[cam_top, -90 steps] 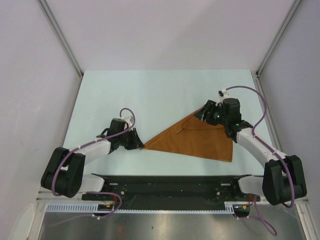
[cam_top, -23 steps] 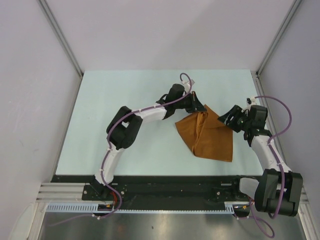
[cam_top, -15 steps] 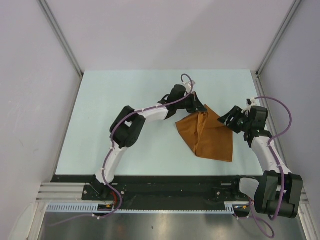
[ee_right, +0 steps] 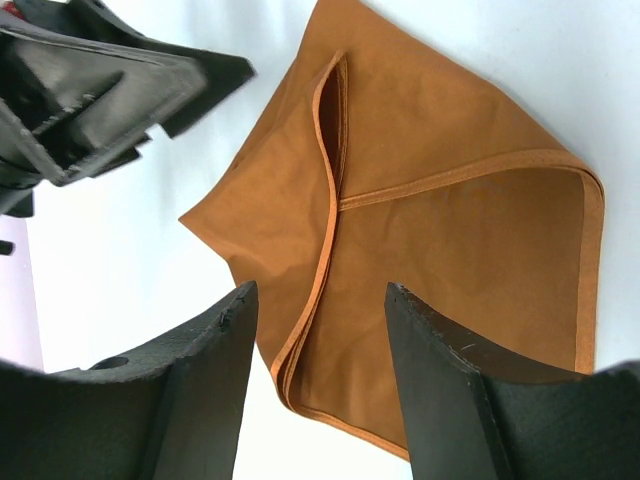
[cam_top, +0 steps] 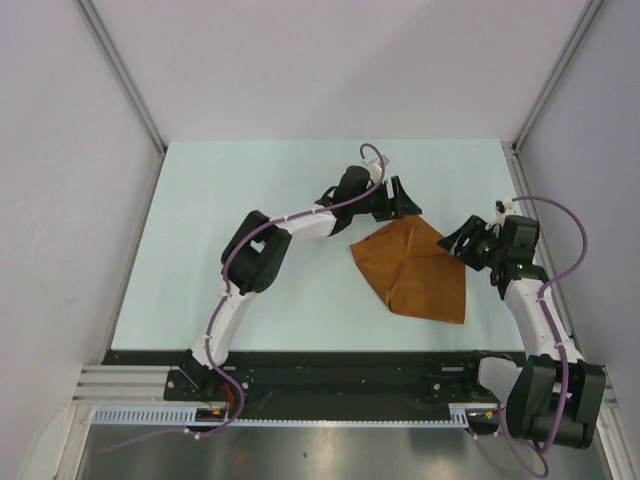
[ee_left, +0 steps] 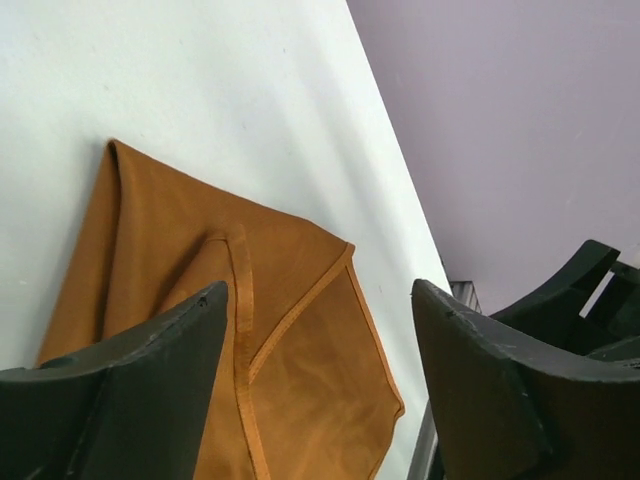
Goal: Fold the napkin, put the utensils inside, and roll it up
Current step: Fold the napkin
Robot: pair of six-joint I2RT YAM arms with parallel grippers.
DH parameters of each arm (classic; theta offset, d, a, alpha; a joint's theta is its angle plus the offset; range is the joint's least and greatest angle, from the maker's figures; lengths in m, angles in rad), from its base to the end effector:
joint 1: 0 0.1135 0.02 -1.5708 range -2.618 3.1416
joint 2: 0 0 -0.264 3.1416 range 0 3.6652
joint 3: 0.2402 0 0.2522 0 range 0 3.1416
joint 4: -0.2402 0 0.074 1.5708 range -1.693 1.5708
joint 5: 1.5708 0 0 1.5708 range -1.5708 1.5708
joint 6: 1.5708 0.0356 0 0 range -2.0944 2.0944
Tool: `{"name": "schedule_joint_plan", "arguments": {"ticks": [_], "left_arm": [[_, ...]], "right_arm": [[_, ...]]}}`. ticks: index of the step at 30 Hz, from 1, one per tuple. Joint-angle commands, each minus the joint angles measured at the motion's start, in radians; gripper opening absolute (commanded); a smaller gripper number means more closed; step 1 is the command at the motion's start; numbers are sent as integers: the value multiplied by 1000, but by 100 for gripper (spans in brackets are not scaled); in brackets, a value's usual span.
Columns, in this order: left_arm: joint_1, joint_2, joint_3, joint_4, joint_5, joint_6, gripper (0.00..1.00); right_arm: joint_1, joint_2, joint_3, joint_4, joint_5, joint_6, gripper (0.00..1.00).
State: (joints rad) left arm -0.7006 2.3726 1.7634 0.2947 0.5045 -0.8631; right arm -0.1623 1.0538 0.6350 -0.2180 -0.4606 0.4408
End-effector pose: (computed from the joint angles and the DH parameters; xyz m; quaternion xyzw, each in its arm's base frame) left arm 0.4055 -0.3645 0.1736 0.0826 0.7928 -0.5443 0.2615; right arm 0.2225 -0.0204 0.2352 0.1601 0.8606 0.2627 0.4058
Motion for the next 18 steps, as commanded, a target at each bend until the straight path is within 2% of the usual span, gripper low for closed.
{"name": "schedule_joint_plan", "arguments": {"ticks": [1, 3, 7, 9, 14, 18], "left_arm": [[53, -147, -56, 26, 17, 126, 81], [69, -211, -123, -17, 9, 200, 81], [73, -251, -166, -216, -15, 428, 82], [73, -245, -174, -285, -1, 470, 83], [73, -254, -229, -342, -24, 545, 86], [73, -251, -252, -394, -15, 579, 93]], "right_arm": [[-8, -41, -6, -38, -9, -30, 59], [-8, -44, -15, -43, -9, -30, 59], [-6, -26, -37, -20, -29, -11, 59], [-5, -20, -41, -6, -35, 2, 59], [1, -29, -38, -1, -36, 13, 59], [6, -31, -37, -3, -36, 18, 59]]}}
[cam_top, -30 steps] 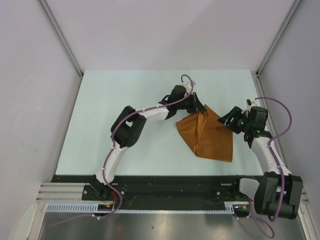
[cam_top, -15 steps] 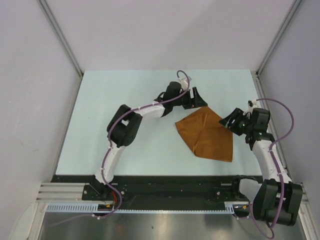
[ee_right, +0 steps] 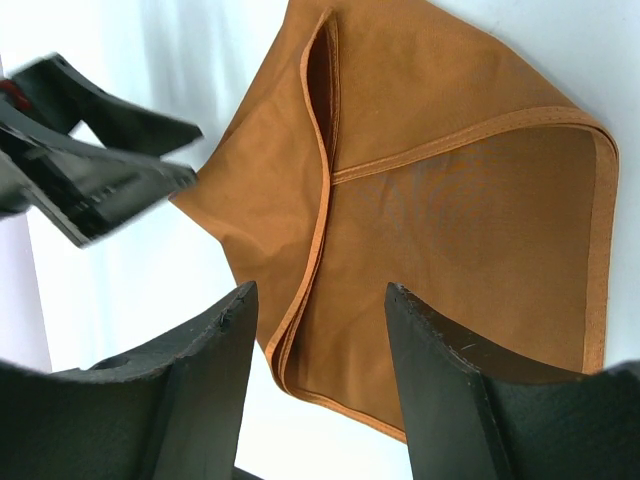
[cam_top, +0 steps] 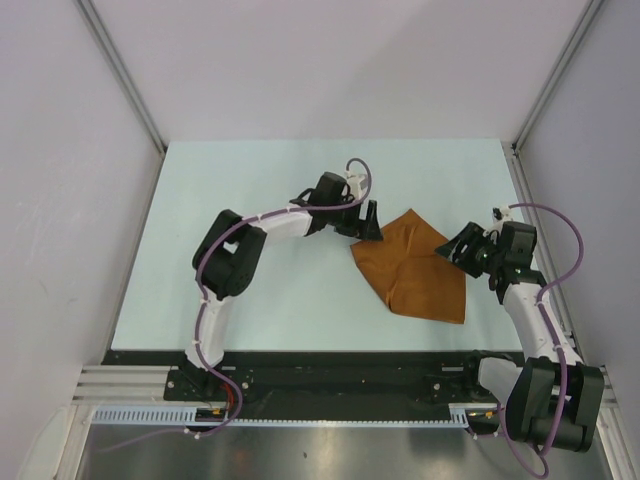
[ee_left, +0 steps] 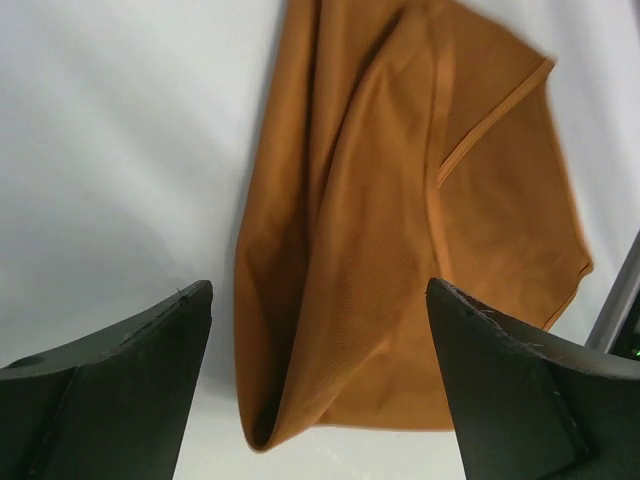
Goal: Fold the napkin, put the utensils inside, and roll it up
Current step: Fold the napkin
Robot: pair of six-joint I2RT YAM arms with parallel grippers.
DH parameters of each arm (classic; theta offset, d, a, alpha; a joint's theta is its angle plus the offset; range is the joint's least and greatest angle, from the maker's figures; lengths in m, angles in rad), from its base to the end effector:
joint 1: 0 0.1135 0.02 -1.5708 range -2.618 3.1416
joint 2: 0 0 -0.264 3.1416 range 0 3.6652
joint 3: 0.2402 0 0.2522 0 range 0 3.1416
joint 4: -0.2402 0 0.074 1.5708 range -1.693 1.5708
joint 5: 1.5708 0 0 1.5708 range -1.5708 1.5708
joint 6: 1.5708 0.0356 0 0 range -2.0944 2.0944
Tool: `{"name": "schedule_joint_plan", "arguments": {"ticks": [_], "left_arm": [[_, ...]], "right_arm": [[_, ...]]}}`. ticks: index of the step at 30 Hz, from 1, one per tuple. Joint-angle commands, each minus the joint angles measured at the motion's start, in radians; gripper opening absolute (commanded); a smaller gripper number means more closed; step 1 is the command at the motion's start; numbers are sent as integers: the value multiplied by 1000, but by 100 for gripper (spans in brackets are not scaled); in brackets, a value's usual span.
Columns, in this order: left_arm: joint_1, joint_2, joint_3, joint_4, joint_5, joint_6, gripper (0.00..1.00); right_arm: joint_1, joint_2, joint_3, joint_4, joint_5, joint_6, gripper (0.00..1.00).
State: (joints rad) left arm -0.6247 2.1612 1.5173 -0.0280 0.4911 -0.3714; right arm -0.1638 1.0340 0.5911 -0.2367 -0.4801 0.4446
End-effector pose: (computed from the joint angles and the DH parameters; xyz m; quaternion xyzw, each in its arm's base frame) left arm 0.3806 -0.2952 0.1681 0.2151 0.8533 -0.3937 0.2656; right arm 0.2140 -0.0187 0.2232 0.1648 0.8669 0.2710 0.3845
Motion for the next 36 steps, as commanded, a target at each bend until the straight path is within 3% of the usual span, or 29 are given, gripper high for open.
{"name": "schedule_joint_plan", "arguments": {"ticks": [1, 8, 11, 16, 23, 26, 36], "left_arm": [[-3, -40, -12, -78, -2, 92, 93], [-4, -69, -89, -61, -40, 101, 93], [-3, -60, -89, -69, 0, 94, 88], [-4, -75, -149, -41, 47, 74, 65], [-1, -95, -216, -38, -5, 40, 12], [13, -147, -299, -11, -46, 8, 2], [48, -377, -755, 331, -88, -286, 0]], "right_arm": [[9, -11, 7, 16, -17, 17, 59], [23, -9, 6, 22, -12, 28, 59], [30, -5, 6, 27, -9, 31, 59], [43, 0, 3, 33, -2, 37, 59], [90, 24, 1, 59, 38, 49, 59], [131, 49, 7, 83, 66, 57, 59], [355, 247, 98, 186, 166, 82, 59]]}}
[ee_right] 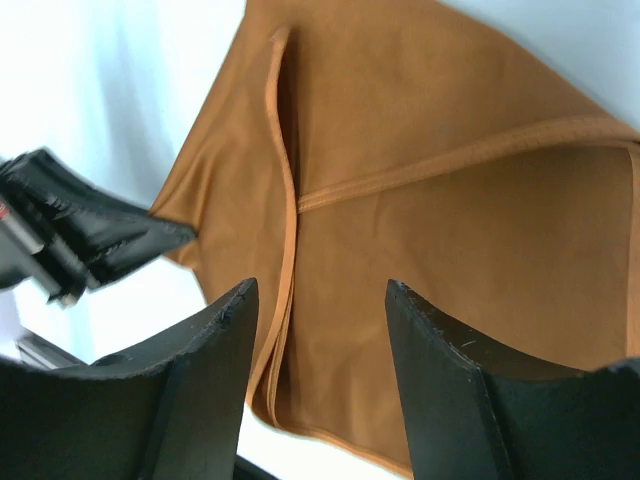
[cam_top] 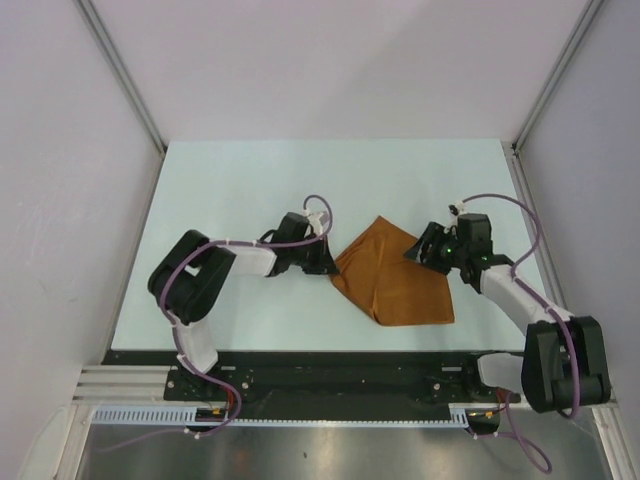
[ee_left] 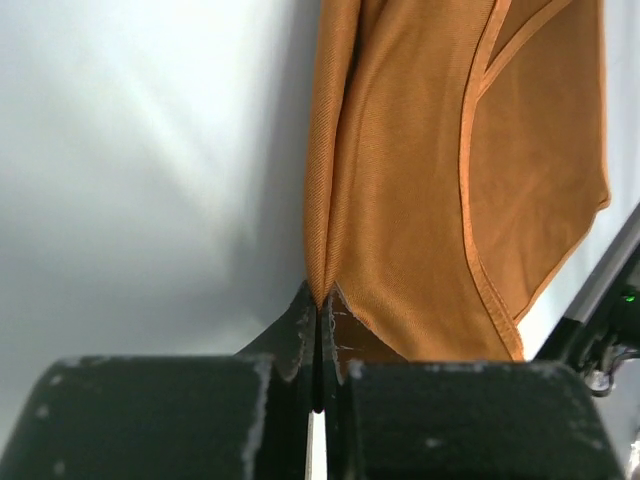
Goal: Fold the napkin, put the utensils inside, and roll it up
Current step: Fold the napkin
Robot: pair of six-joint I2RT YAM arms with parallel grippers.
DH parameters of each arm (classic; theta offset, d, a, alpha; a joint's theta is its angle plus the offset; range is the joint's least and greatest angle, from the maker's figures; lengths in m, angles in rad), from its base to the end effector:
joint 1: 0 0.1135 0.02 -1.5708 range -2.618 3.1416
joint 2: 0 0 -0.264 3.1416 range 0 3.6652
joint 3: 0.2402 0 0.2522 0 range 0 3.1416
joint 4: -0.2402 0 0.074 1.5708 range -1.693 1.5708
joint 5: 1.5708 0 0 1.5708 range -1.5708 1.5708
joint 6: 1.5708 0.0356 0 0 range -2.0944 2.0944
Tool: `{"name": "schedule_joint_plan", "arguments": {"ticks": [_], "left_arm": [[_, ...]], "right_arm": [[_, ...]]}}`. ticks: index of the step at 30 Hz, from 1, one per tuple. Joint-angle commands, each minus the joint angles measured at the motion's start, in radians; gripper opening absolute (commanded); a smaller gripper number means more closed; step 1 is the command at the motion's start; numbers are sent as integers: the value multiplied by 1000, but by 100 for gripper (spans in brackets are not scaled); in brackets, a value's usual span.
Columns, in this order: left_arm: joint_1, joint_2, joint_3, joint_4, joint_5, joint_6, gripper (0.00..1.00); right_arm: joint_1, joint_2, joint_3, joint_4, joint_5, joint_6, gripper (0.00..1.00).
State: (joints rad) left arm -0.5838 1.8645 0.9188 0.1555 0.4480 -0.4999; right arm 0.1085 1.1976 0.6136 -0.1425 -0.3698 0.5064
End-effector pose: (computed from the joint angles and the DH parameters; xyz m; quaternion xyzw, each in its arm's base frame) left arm 0.2944 -0.2130 0.1273 0.1223 0.8974 -0.3673 0.2119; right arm 0.2385 0.0389 0.2031 0.1034 0.8939 0.2817 0.3331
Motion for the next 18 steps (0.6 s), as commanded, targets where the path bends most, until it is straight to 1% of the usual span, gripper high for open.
{"name": "schedule_joint_plan", "arguments": {"ticks": [1, 2, 4, 6, 7, 8, 10, 11, 12, 13, 15, 18], "left_arm": [[4, -96, -193, 177, -52, -187, 0], [1, -135, -255, 224, -63, -227, 0], [-8, -177, -303, 249, -98, -249, 0], [-14, -232, -345, 250, -114, -258, 18], [-16, -247, -353, 240, -115, -255, 24], [-14, -261, -359, 218, -115, -244, 35], [-13, -304, -356, 175, -136, -227, 50], [-11, -320, -347, 127, -144, -204, 58], [-8, -332, -342, 109, -150, -197, 62], [1, -353, -337, 77, -157, -189, 69], [16, -370, -324, 53, -154, -172, 75], [48, -406, -304, 7, -160, -141, 79]], "right_arm": [[100, 104, 86, 101, 63, 21, 59], [117, 123, 109, 109, 77, 24, 59], [167, 176, 139, 122, 89, 26, 58], [198, 210, 182, 132, 104, 30, 58], [229, 239, 195, 132, 112, 30, 58], [241, 258, 213, 132, 132, 20, 58], [276, 311, 264, 118, 161, 4, 57], [286, 328, 281, 112, 179, -3, 57], [293, 350, 294, 106, 183, -18, 57], [299, 371, 322, 106, 187, -23, 56], [321, 425, 350, 89, 218, -45, 55], [333, 485, 391, 78, 252, -62, 54]]}}
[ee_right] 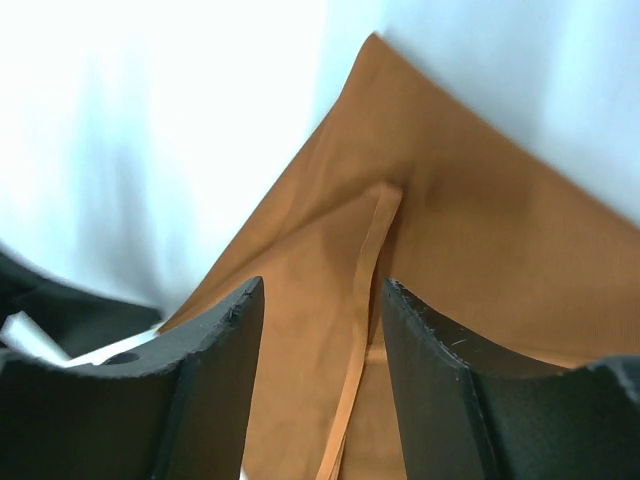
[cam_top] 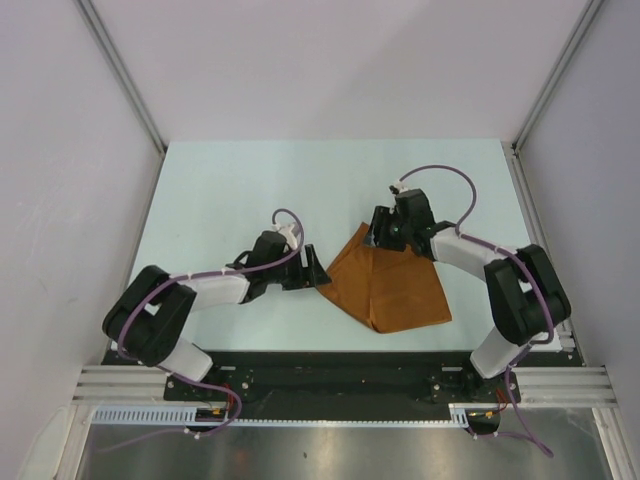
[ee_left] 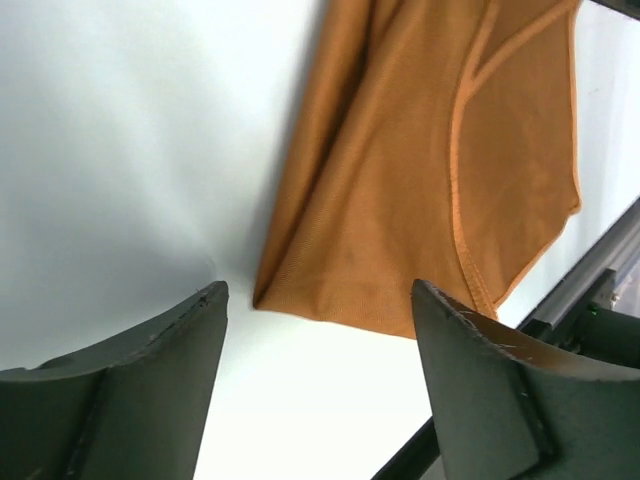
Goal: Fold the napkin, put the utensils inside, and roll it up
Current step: Fold the napkin
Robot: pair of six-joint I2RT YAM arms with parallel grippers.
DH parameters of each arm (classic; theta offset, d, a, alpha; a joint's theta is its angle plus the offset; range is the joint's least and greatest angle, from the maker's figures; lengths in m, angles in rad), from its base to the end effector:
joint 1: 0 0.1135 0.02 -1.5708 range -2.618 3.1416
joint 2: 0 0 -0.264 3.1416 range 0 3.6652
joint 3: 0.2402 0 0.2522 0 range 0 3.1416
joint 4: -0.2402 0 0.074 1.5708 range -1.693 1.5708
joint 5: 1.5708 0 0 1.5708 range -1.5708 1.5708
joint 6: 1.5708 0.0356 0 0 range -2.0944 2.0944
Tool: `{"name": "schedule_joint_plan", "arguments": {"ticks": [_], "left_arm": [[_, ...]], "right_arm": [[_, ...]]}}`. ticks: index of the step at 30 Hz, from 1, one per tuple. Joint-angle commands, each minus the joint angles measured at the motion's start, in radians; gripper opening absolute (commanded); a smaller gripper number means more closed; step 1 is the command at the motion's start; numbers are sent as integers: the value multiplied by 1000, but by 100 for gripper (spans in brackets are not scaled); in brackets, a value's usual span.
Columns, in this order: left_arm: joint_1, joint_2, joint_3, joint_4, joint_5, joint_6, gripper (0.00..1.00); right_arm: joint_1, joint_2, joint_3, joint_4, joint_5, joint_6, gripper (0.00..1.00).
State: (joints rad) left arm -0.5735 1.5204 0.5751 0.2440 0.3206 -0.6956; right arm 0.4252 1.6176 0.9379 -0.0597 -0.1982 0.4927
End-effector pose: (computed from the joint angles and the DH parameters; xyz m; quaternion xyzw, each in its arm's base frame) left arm 0.2300 -0.1619 0.1442 0.0125 0.8978 -0.3631 0.2490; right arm 0.3078 0.1471 0.1965 -0.0092 0.9112 0.2592 0.3202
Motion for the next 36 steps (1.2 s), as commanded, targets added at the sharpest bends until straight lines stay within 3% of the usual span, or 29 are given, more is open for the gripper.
{"name": "schedule_joint_plan", "arguments": {"ticks": [1, 13, 15, 23, 36], "left_arm": [[53, -68, 45, -104, -34, 62, 80], [103, -94, 68, -149, -25, 108, 81], [101, -89, 69, -150, -23, 111, 81], [106, -77, 75, -153, -17, 123, 81], [107, -55, 80, -109, 44, 146, 81]], "right_arm": [[18, 76, 74, -5, 82, -55, 54], [35, 217, 182, -51, 123, -77, 47], [38, 225, 193, -63, 125, -80, 36], [49, 249, 231, -68, 114, -68, 9], [61, 309, 318, -81, 128, -72, 7]]}}
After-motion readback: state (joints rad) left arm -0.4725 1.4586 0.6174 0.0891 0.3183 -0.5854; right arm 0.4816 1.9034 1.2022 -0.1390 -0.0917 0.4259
